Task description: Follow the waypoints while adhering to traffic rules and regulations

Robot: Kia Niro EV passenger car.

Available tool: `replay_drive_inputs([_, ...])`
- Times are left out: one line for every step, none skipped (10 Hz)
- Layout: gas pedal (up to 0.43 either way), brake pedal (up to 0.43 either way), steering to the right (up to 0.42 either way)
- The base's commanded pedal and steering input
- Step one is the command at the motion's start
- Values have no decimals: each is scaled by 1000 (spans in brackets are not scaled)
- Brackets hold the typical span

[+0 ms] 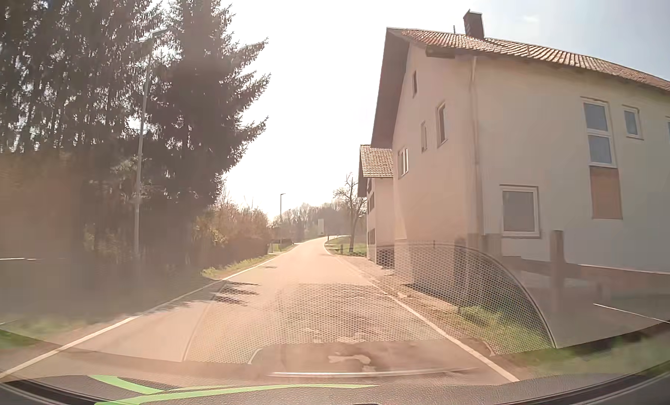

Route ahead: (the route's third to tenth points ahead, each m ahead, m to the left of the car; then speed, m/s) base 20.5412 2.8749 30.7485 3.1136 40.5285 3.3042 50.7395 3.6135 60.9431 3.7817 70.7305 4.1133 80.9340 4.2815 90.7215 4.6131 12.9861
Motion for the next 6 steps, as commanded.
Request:
replay_drive_inputs([189, 0, -14])
replay_drive_inputs([189, 0, -15])
replay_drive_inputs([189, 0, -15])
replay_drive_inputs([177, 0, -14])
replay_drive_inputs([177, 0, -14])
replay_drive_inputs([177, 0, -13])
